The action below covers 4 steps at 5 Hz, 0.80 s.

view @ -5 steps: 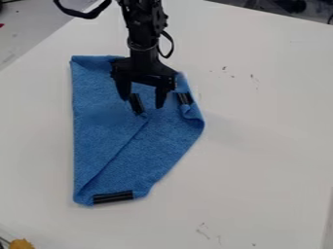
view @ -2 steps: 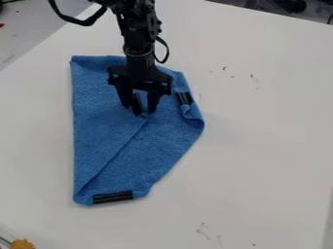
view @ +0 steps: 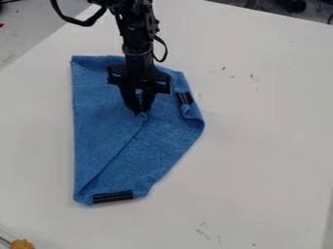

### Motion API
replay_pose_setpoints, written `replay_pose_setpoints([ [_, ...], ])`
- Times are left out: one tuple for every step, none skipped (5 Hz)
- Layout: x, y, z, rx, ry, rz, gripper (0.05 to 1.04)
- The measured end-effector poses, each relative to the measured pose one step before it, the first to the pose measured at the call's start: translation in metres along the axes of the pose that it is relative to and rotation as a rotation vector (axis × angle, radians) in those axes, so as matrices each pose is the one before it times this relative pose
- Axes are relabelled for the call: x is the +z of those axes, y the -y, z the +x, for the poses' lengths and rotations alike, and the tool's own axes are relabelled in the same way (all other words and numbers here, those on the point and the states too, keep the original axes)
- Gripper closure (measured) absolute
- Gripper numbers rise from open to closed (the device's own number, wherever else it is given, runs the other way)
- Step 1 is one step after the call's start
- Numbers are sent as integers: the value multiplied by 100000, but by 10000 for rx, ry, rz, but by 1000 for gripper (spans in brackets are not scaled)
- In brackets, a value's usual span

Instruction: Unfold the cloth from right to bottom left

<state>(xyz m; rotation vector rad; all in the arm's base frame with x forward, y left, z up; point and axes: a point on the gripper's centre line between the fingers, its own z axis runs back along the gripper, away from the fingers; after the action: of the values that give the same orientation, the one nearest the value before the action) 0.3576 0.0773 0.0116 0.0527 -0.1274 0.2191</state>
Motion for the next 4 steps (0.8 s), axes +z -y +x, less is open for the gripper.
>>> replay_pose_setpoints([
  [136, -162, -30, 27, -104, 67, 894],
  [289, -259, 121, -20, -88, 226, 1006],
  [1127, -387, -61, 190, -127, 503, 1025],
  [3783, -1405, -50, 661, 580, 544, 1026],
])
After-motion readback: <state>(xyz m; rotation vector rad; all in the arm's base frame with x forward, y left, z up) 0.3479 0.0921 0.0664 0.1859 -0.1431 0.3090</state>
